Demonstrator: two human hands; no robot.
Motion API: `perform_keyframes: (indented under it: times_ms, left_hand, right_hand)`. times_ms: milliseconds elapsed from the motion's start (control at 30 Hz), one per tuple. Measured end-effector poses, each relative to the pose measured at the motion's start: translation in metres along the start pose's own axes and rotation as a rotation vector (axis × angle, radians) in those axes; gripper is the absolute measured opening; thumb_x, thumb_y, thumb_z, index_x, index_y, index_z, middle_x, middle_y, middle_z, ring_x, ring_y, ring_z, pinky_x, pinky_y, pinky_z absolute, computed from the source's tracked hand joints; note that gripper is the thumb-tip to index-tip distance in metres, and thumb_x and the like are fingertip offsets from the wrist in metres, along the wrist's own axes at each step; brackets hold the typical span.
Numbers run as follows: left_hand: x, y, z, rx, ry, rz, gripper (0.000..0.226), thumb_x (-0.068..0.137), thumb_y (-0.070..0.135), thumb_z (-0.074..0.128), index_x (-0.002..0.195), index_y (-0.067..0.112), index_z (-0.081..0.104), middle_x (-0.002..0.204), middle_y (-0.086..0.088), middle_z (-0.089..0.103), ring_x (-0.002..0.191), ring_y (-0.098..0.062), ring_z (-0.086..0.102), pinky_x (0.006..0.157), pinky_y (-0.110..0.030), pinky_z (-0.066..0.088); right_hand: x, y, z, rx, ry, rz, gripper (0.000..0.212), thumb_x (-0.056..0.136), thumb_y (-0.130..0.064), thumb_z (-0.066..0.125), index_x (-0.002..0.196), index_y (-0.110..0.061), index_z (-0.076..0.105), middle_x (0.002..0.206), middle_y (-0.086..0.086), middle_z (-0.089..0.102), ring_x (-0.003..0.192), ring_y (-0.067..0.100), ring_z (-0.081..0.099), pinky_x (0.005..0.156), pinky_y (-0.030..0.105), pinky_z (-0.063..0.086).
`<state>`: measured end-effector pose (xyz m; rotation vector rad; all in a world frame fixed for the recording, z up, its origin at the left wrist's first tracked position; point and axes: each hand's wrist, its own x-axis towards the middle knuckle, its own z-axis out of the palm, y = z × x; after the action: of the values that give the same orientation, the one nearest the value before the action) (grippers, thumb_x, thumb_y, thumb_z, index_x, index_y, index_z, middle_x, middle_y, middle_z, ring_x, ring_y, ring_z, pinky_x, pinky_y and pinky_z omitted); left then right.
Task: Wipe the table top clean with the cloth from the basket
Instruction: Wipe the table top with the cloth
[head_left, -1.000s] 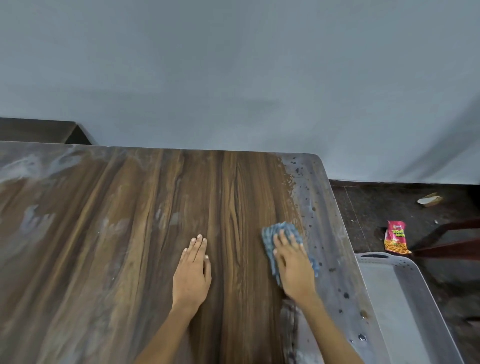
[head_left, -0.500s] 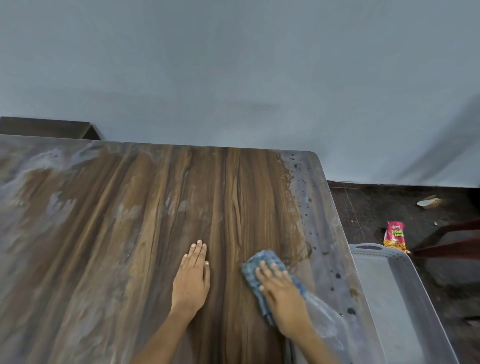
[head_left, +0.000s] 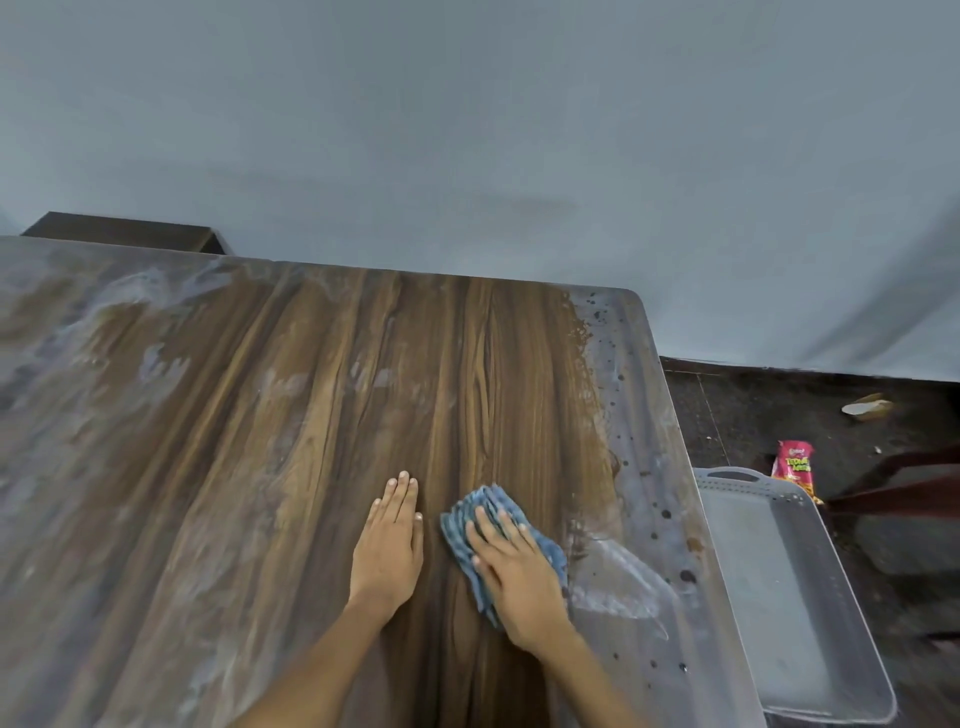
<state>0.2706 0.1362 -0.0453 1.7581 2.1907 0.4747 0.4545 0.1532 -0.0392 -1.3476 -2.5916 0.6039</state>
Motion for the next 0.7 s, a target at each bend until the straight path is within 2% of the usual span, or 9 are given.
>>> perform_keyframes:
  times_ms: [67,133,233,300,367,467,533,600,700]
  left_hand:
    - [-0.004,0.000,0.000,0.002,-0.006,-0.001,0.049,0.102,0.025,0.022,0.148,0.012,0.012,0.157,0.003,0.007,0.144,-0.008,0.001,0.112,-0.019,-0.006]
    - [-0.012,0.000,0.000,-0.003,-0.007,-0.004,0.049,0.102,0.025,0.022,0.148,0.012,0.012,0.157,0.004,0.007,0.144,-0.007,0.000,0.113,-0.019,-0.006]
    - [-0.024,-0.001,0.001,-0.004,-0.014,-0.006,0.049,0.102,0.026,0.021,0.148,0.013,0.011,0.157,0.004,0.006,0.143,-0.006,-0.002,0.113,-0.019,-0.006]
    - [-0.031,-0.002,0.002,0.001,-0.014,-0.005,0.049,0.102,0.026,0.021,0.147,0.014,0.010,0.157,0.004,0.006,0.142,-0.006,-0.002,0.113,-0.019,-0.006]
    - [-0.036,-0.002,0.002,0.001,-0.014,-0.011,0.049,0.102,0.026,0.022,0.147,0.013,0.011,0.157,0.004,0.007,0.143,-0.007,-0.001,0.114,-0.020,-0.005]
    - [-0.038,-0.002,0.003,-0.003,-0.015,-0.015,0.049,0.101,0.025,0.025,0.147,0.011,0.014,0.157,0.002,0.010,0.144,-0.010,0.003,0.114,-0.021,-0.003]
    - [-0.038,-0.001,0.003,-0.008,-0.015,-0.014,0.049,0.101,0.024,0.027,0.147,0.010,0.015,0.156,0.001,0.011,0.144,-0.011,0.004,0.114,-0.022,-0.002]
    - [-0.039,0.000,0.002,-0.014,-0.011,-0.020,0.049,0.101,0.023,0.027,0.147,0.009,0.016,0.156,0.000,0.012,0.144,-0.011,0.005,0.115,-0.023,-0.001]
    - [-0.040,0.004,0.003,-0.008,-0.006,-0.038,0.049,0.102,0.023,0.023,0.147,0.010,0.013,0.157,0.002,0.009,0.144,-0.010,0.002,0.116,-0.023,-0.002]
  right_hand:
    - [-0.018,0.022,-0.010,0.007,0.027,0.038,0.045,0.102,-0.029,0.026,0.147,-0.024,0.029,0.154,-0.013,0.013,0.145,0.009,-0.003,0.117,0.023,-0.009]
    - [-0.015,0.043,-0.024,-0.009,0.083,0.157,0.043,0.104,-0.028,0.029,0.146,-0.024,0.029,0.153,-0.013,0.013,0.146,0.009,0.004,0.118,0.024,-0.005]
    - [0.021,0.057,-0.042,-0.006,0.124,0.367,0.044,0.104,-0.026,0.027,0.148,-0.019,0.027,0.158,-0.004,0.013,0.147,0.014,0.003,0.118,0.031,-0.002]
    - [0.043,0.046,-0.041,-0.033,0.117,0.427,0.046,0.104,-0.026,0.023,0.149,-0.017,0.023,0.159,0.000,0.010,0.147,0.018,0.001,0.118,0.034,-0.001]
    - [0.047,0.023,-0.031,-0.034,0.117,0.362,0.047,0.104,-0.025,0.025,0.150,-0.018,0.020,0.159,0.001,0.009,0.147,0.020,-0.001,0.118,0.036,-0.002]
    - [0.007,-0.009,-0.007,0.005,0.014,0.058,0.047,0.101,-0.023,0.031,0.148,-0.019,0.027,0.158,-0.004,0.011,0.146,0.015,-0.002,0.116,0.031,-0.009]
    - [-0.035,-0.008,0.000,0.017,-0.080,-0.099,0.047,0.101,-0.028,0.030,0.148,-0.024,0.028,0.156,-0.011,0.010,0.143,0.008,-0.008,0.116,0.028,-0.013]
    - [-0.067,0.013,-0.006,0.044,-0.086,-0.080,0.046,0.102,-0.034,0.027,0.147,-0.030,0.025,0.153,-0.018,0.006,0.144,0.004,-0.008,0.117,0.025,-0.014]
    - [-0.062,0.048,-0.026,-0.019,0.022,0.114,0.043,0.103,-0.031,0.027,0.146,-0.029,0.024,0.151,-0.019,0.005,0.146,0.007,0.000,0.115,0.025,-0.013]
